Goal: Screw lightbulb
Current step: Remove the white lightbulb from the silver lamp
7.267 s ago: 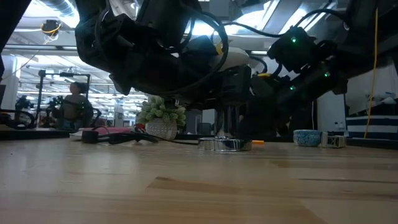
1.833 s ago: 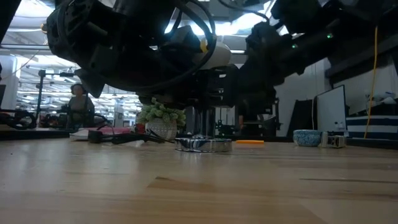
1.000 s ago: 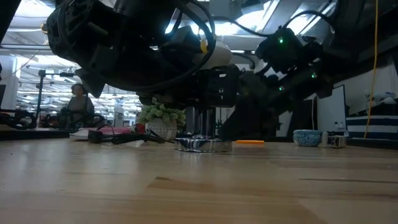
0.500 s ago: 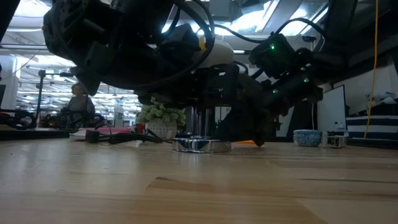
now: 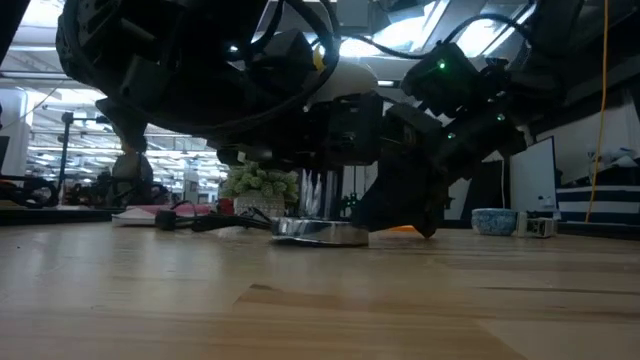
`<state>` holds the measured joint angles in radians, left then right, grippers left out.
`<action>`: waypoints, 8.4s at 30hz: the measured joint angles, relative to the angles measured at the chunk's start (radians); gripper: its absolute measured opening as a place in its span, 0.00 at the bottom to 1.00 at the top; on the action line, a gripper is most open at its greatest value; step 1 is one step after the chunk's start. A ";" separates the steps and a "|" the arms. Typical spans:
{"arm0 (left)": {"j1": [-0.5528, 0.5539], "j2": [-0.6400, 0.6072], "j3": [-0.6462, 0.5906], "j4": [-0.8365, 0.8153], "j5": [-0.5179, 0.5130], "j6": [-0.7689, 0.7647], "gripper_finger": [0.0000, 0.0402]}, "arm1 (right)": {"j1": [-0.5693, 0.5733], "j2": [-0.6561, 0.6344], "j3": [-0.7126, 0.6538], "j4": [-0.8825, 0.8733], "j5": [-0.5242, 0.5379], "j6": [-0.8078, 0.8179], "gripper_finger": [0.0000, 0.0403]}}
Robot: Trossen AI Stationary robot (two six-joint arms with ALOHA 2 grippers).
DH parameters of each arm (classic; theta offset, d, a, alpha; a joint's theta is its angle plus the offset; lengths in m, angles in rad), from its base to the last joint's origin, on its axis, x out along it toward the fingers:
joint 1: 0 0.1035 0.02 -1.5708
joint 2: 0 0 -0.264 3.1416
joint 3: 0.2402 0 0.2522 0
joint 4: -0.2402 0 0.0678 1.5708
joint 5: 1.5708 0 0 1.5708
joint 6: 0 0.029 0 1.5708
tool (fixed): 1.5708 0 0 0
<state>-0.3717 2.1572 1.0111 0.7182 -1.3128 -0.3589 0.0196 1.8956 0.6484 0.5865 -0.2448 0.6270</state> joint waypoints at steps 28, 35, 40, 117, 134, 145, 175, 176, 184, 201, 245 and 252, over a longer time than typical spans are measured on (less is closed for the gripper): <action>0.006 0.003 -0.002 -0.031 -0.012 -0.035 0.38 | 0.159 0.007 0.090 -0.016 0.129 -0.054 0.25; 0.006 0.003 -0.002 -0.030 -0.011 -0.035 0.38 | 0.150 -0.011 0.090 -0.046 0.129 -0.095 0.25; 0.009 0.003 -0.002 -0.028 -0.007 -0.035 0.38 | 0.125 -0.120 0.090 -0.236 0.199 -0.165 0.25; 0.167 0.001 -0.002 -0.079 0.436 -0.207 0.38 | 0.067 -0.103 0.092 -0.510 0.415 -0.084 0.25; 0.155 0.001 -0.002 -0.079 0.426 -0.184 0.38 | -0.021 -0.227 0.083 -0.585 0.411 -0.226 0.25; 0.156 0.001 -0.002 -0.080 0.427 -0.190 0.38 | -0.033 -0.321 0.085 -0.590 0.508 -0.241 0.25; 0.135 -0.007 -0.003 -0.111 0.446 -0.119 0.60 | -0.033 -0.323 0.088 -0.588 0.488 -0.243 0.25; 0.130 -0.007 -0.003 -0.112 0.444 -0.104 0.60 | -0.033 -0.323 0.088 -0.588 0.488 -0.243 0.25; 0.103 -0.007 -0.003 -0.111 0.401 -0.088 0.60 | -0.033 -0.323 0.089 -0.589 0.488 -0.243 0.25; 0.010 -0.266 -0.002 -0.454 0.295 -0.087 0.57 | -0.033 -0.324 0.089 -0.722 0.487 -0.241 0.25; -0.165 -0.340 -0.359 -0.735 -0.194 -1.486 0.57 | 0.223 -0.745 -0.334 -0.163 0.595 -0.161 0.25; -0.064 -0.334 -0.359 -0.599 -0.048 -1.485 0.57 | 0.223 -0.591 -0.334 -0.069 0.602 -0.086 0.25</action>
<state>-0.4360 1.8236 0.6525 0.1191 -1.3604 -1.8441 0.2424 1.3051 0.3149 0.5177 0.3573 0.5415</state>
